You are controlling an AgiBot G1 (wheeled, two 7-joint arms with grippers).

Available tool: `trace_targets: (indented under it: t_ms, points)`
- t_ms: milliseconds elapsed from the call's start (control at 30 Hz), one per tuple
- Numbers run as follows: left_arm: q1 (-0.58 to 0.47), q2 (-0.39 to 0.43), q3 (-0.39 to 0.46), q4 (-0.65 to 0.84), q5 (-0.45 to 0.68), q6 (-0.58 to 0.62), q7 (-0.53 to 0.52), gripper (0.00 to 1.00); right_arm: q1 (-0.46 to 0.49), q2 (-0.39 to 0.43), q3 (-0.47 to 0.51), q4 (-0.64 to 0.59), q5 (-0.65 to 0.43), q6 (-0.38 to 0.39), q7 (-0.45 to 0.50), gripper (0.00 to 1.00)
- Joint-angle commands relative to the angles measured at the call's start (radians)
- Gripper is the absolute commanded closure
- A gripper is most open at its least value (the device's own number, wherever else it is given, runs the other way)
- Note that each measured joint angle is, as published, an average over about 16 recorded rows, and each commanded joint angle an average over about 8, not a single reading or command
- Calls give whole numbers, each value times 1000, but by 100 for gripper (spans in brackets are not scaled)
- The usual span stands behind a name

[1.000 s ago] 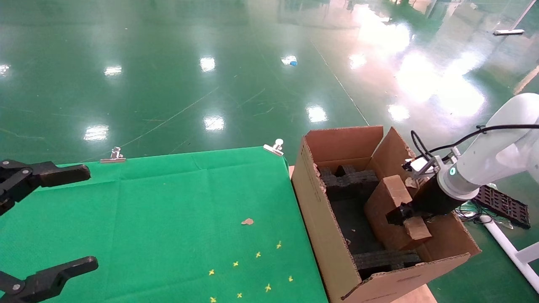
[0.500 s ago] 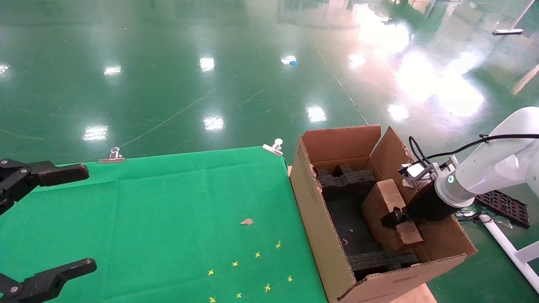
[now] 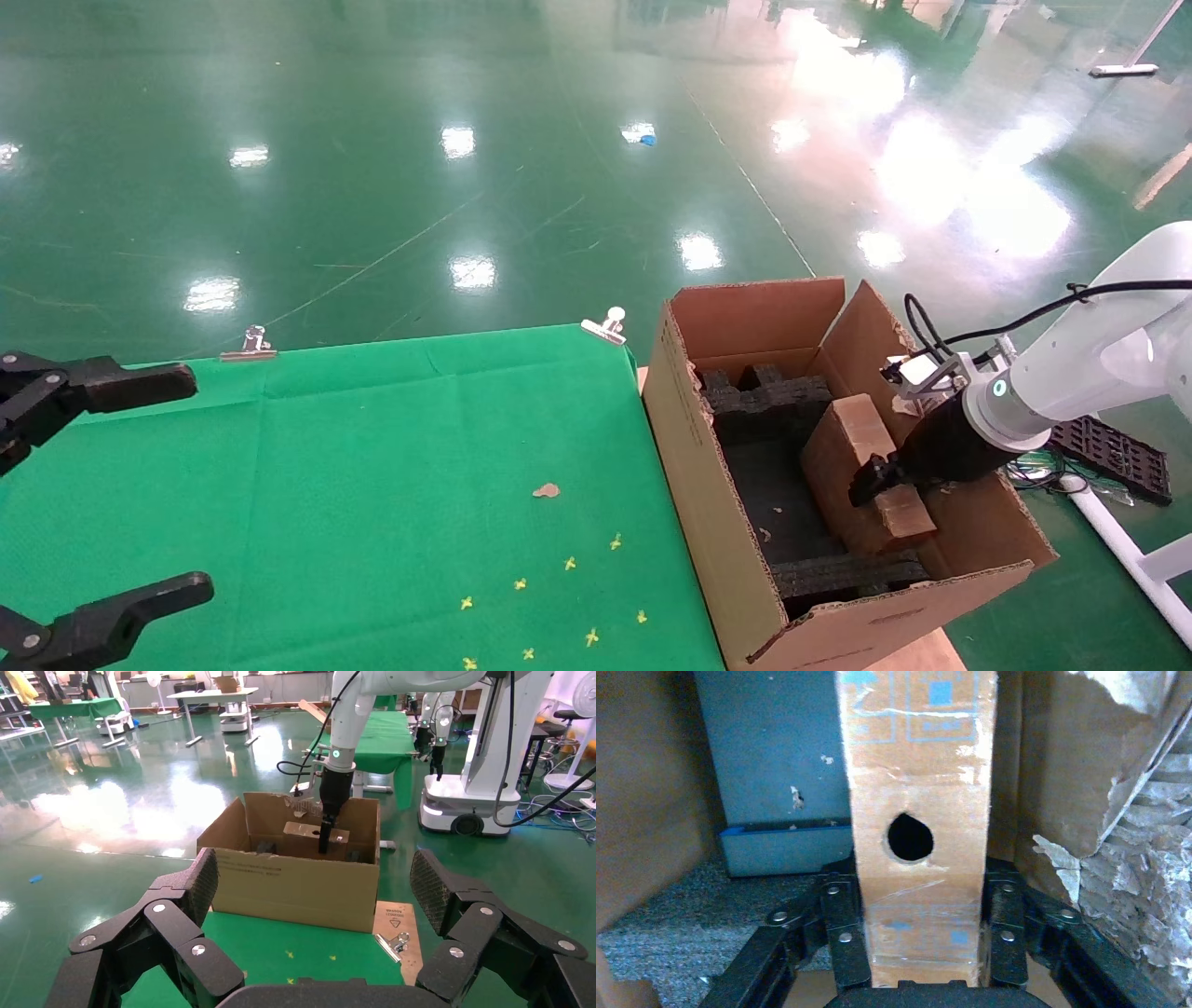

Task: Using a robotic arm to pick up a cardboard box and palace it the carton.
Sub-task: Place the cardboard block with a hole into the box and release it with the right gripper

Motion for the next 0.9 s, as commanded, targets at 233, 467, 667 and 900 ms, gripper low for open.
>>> trace_targets:
  t_ms: [233, 467, 667, 900]
  points:
    - [0, 0, 0, 0, 0, 0, 0, 0, 17, -2, 1, -15, 0, -8, -14, 0]
    - [0, 0, 1, 0, 0, 0, 0, 0, 59, -2, 0, -21, -2, -21, -35, 0]
    - [0, 0, 1, 0, -1, 0, 0, 0, 120, 2, 0, -25, -4, -30, -61, 0]
    - [0, 0, 1, 0, -1, 0, 1, 0, 208, 19, 13, -18, 14, -52, -104, 0]
